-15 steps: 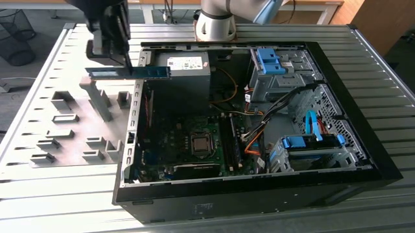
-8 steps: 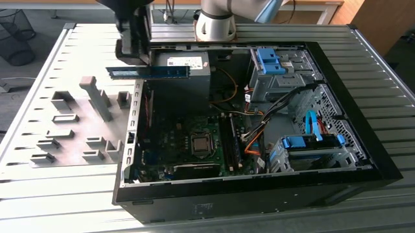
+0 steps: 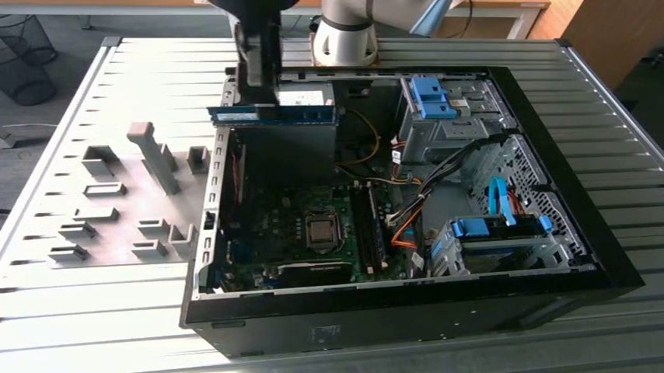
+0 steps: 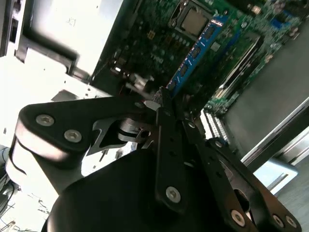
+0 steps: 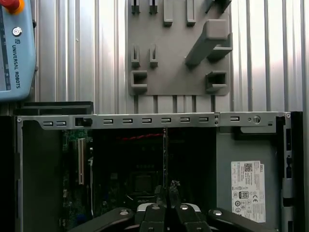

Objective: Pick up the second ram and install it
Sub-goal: 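Pick up the second ram and move it above second insertion slot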

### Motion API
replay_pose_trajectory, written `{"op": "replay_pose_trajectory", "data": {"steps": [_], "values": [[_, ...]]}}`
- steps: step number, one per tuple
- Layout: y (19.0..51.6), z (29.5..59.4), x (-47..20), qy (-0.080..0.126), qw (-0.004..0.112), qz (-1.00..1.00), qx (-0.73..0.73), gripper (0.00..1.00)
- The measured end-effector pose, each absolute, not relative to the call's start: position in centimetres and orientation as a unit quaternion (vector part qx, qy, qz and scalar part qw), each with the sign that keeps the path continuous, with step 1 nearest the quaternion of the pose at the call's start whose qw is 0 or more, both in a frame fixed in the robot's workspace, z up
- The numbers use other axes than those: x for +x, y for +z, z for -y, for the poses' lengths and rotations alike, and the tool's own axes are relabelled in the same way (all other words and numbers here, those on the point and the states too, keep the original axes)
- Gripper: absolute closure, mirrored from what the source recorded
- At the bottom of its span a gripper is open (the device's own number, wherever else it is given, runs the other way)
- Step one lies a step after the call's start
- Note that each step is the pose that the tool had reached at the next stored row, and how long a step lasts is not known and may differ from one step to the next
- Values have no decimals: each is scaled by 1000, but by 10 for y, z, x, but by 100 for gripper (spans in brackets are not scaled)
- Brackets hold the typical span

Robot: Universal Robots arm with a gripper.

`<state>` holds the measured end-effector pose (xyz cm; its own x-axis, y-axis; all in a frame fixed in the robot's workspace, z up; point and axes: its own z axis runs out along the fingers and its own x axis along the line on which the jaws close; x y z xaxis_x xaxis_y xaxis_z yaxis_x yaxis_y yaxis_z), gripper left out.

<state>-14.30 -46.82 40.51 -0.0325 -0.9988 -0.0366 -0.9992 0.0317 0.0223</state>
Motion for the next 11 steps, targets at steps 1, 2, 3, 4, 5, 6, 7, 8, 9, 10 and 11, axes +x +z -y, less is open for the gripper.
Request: {"op": "replay_pose_trajectory", "data": {"steps": [1,2,3,4,5,6,7,8,9,10,11], "values": [[405,468,-138,21,5,-718,-696,86],[405,468,-134,21,5,-718,-696,86],[405,468,-129,21,5,-718,-696,86],[405,468,-125,21,5,-718,-696,86],[405,468,-120,21,5,-718,-696,86],[405,468,-116,21,5,-718,-696,86],[405,468,-111,21,5,-718,-696,86],[404,468,-107,21,5,-718,-696,86],[404,468,-102,21,5,-718,-696,86],[404,468,-98,21,5,-718,-696,86],[404,468,-93,21,5,-718,-696,86]]}}
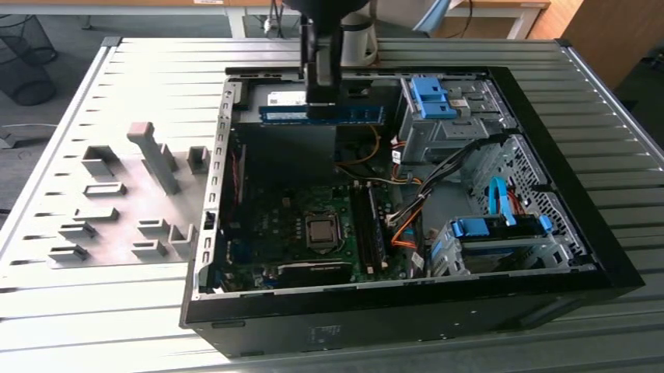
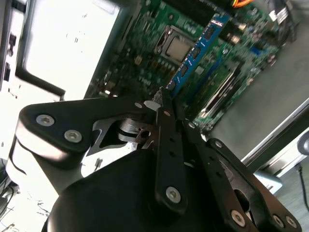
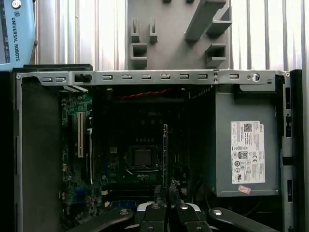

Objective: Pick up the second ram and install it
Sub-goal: 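Pick up the second ram and move it above second insertion slot, then insert the second ram into the second slot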

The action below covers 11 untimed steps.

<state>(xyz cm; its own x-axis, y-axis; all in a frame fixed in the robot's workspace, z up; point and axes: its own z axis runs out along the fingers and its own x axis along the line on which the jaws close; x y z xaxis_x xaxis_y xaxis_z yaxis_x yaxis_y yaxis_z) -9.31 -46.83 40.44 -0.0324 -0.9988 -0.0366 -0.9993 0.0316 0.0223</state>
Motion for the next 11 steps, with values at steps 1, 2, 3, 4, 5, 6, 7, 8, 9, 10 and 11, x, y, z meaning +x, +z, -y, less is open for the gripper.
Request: {"op": "replay_pose_trajectory", "data": {"steps": [1,2,3,4,5,6,7,8,9,10,11], "values": [[404,468,-89,21,5,-718,-696,86],[404,468,-85,21,5,-718,-696,86],[404,468,-81,21,5,-718,-696,86],[404,468,-78,21,5,-718,-696,86],[404,468,-77,21,5,-718,-696,86],[404,468,-77,21,5,-718,-696,86],[404,468,-77,21,5,-718,-696,86],[404,468,-76,21,5,-718,-696,86],[404,468,-76,21,5,-718,-696,86],[404,468,-76,21,5,-718,-696,86],[404,468,-76,21,5,-718,-696,86]]}}
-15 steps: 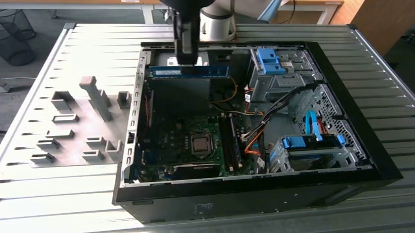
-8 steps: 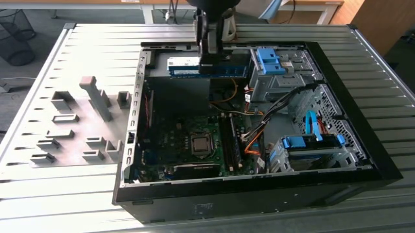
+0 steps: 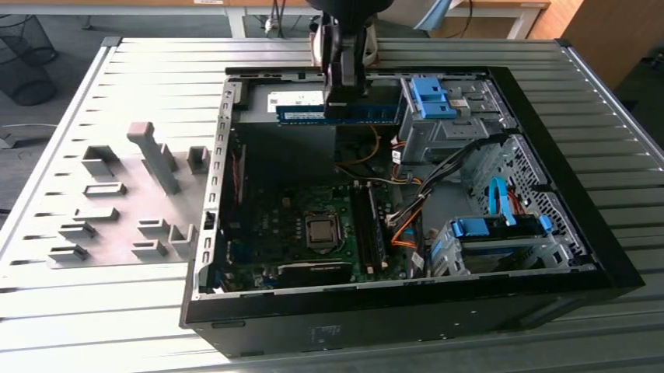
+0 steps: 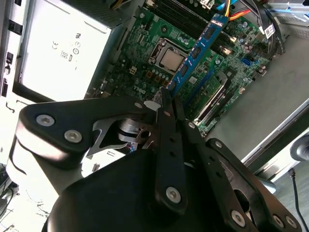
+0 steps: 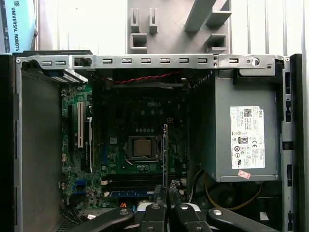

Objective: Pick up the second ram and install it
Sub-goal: 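Insert the second ram into the second slot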

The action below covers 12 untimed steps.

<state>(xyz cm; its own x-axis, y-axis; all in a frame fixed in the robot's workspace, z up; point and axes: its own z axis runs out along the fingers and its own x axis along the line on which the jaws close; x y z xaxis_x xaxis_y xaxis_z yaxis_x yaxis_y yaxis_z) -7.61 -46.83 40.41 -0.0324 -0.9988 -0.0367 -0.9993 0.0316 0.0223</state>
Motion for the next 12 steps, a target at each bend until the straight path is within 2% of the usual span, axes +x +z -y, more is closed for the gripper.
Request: {"op": "replay_pose_trajectory", "data": {"steps": [12], "values": [[404,468,-76,20,5,-725,-689,86]]}}
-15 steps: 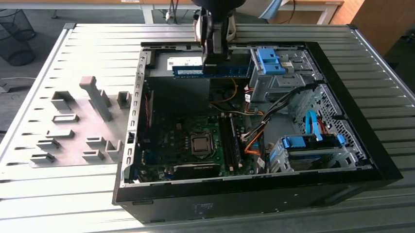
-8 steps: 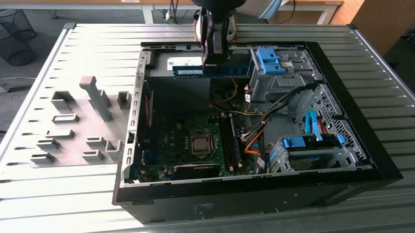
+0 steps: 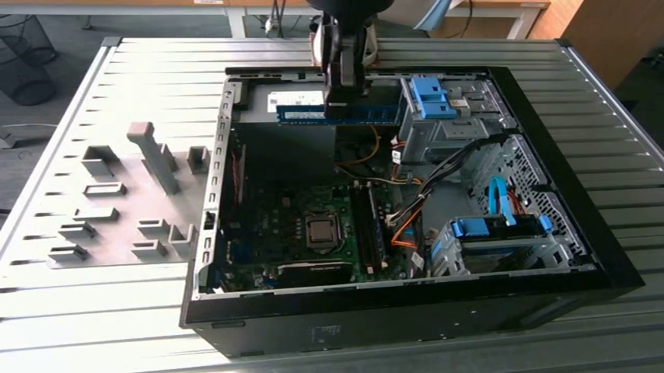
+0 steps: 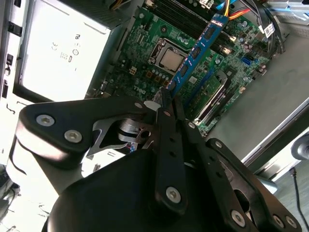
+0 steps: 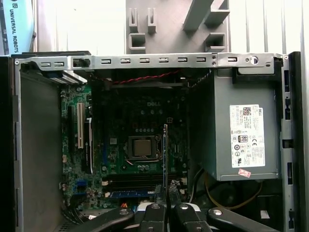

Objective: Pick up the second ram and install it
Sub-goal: 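Insert the second ram into the second slot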

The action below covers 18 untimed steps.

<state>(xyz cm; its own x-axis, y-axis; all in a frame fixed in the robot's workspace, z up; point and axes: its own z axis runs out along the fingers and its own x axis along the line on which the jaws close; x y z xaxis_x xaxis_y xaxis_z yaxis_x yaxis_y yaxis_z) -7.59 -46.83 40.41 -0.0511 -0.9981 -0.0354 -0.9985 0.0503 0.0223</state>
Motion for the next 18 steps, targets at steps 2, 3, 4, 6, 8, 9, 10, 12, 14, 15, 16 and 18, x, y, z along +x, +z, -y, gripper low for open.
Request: {"op": "replay_pose_trajectory", "data": {"steps": [2,3,4,6,8,9,10,12,14,15,16,18], "values": [[404,468,-76,20,5,-732,-681,86],[404,468,-76,20,5,-737,-676,86],[404,468,-76,20,5,-741,-671,86],[403,468,-76,19,5,-751,-660,86],[403,468,-76,19,5,-760,-650,86],[403,468,-76,19,5,-765,-644,86],[403,468,-76,19,5,-770,-638,86],[403,468,-76,18,6,-779,-626,86],[402,468,-76,18,6,-789,-614,86],[402,468,-76,18,6,-794,-608,86],[402,468,-76,18,6,-799,-602,86],[402,468,-76,17,6,-808,-589,86]]}}
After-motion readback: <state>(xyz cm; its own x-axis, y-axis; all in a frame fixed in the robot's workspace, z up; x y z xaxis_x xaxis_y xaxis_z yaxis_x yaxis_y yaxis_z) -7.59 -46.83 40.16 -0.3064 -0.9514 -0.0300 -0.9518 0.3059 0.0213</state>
